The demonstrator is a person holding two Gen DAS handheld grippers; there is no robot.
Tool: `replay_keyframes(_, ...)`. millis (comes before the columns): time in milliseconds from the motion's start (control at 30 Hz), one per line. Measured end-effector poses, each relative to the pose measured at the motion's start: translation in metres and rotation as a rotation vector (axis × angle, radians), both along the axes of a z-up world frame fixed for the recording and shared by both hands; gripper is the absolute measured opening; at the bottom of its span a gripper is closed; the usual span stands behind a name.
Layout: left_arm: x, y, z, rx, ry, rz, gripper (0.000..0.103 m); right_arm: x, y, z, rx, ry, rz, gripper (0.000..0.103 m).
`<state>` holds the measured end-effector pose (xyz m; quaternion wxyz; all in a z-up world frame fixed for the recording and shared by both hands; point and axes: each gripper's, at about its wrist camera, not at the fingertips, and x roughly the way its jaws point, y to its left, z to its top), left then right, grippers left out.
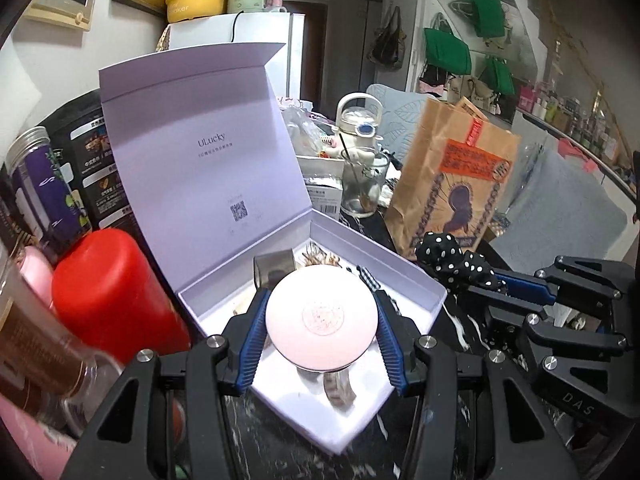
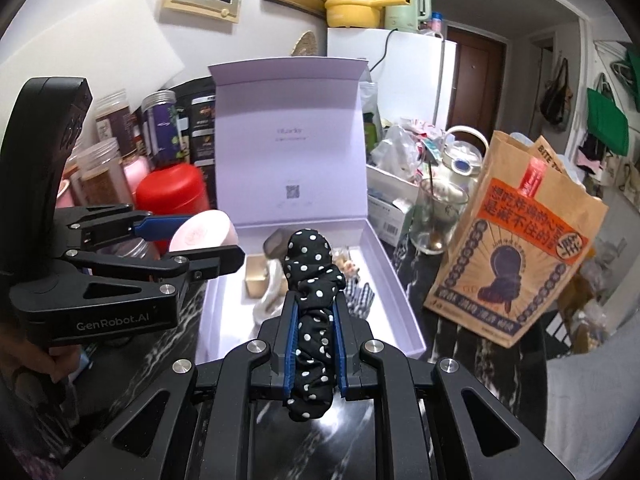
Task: Organize rigid objects
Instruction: 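Carry the compact and scrunchie over the lavender box with both tools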
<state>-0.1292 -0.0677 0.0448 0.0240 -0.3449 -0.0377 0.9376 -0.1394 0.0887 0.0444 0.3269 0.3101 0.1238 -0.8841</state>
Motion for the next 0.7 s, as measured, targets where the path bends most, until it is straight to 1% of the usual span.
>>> replay_keyframes(100,-0.012,-0.005,0.0,0.012,0.007,0.021,0.05,-0.013,-0.004,0.002,-0.005,0.005,-0.004,0.015)
replay_keyframes(267,-0.032,-0.013,0.0,-0.004,0.018,0.055,0.05,-0.033,-0.011,0.005,-0.023,0.021,-0.011,0.015)
replay_keyframes(433,-0.048,-0.027,-0.003,-0.001,0.018,0.094,0.05,-0.054,-0.021,0.006,-0.033,0.026,-0.006,0.015)
replay_keyframes(567,-0.06,-0.035,-0.011,-0.019,0.009,0.141,0.05,-0.07,-0.03,0.001,-0.043,0.001,-0.004,0.015)
replay_keyframes(700,-0.07,-0.04,-0.026,-0.023,-0.022,0.165,0.05,-0.084,-0.039,-0.013,-0.045,-0.031,-0.016,0.016)
